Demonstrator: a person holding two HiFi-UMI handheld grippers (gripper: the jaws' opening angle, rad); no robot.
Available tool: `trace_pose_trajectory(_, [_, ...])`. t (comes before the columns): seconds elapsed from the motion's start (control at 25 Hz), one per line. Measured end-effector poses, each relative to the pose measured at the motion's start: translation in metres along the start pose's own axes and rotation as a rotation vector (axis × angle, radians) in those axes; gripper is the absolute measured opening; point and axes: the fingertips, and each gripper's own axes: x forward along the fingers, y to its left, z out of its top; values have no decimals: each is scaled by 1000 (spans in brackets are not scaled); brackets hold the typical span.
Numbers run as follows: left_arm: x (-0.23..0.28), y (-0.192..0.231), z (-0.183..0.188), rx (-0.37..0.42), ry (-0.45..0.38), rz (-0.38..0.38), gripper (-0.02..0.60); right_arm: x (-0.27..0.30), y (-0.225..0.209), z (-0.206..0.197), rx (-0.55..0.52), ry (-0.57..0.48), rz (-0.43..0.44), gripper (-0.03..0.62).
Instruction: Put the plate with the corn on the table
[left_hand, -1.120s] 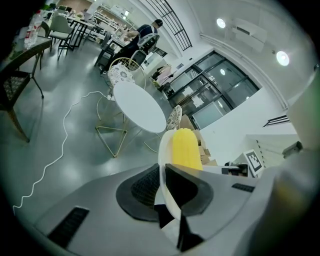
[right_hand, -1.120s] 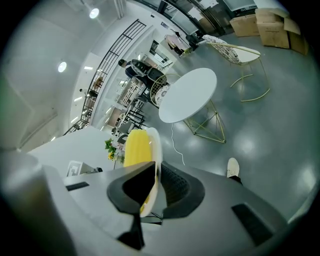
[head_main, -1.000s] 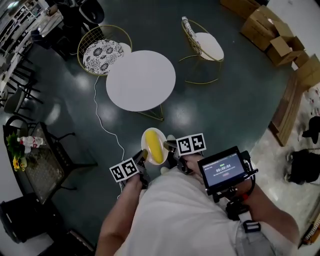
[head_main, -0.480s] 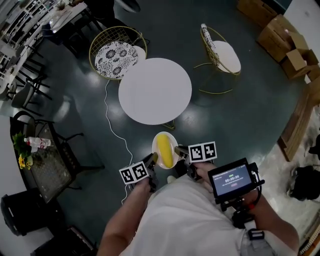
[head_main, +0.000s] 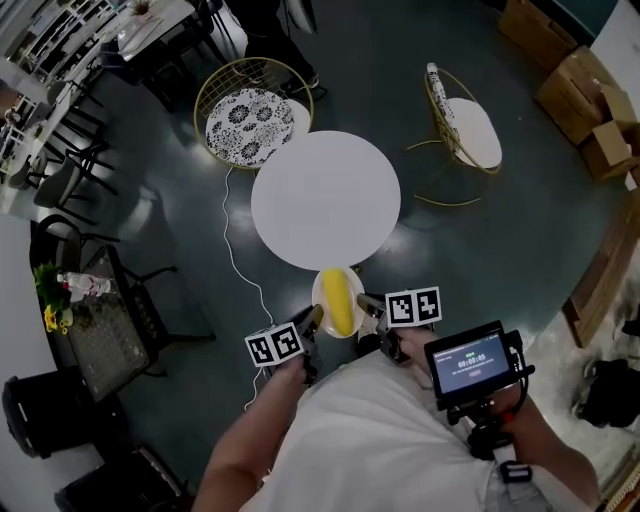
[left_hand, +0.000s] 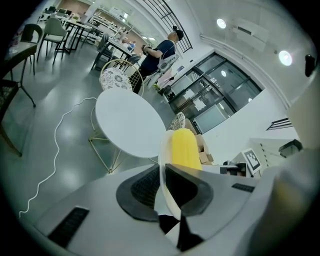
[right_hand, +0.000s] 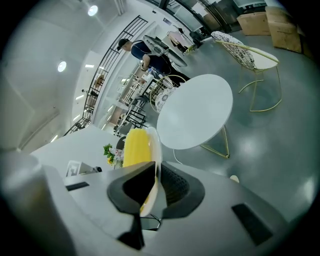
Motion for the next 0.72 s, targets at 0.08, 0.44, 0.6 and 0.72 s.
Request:
trace_pose_trajectory(0.08, [-2, 0, 4, 2, -12, 0, 41, 1, 4, 4, -10, -2, 6, 46])
trace_pose_trajectory(0.44, [40, -18, 31, -21, -19, 23, 41, -7, -18, 53, -16, 14, 27, 46])
trace_pose_trajectory(0.6, [44, -15, 34, -13, -18, 24, 43, -5, -19, 57, -22, 13, 26, 46])
trace_pose_trajectory(0.72, [46, -15, 35, -14, -18, 23, 43, -5, -20, 58, -23, 13, 28, 46])
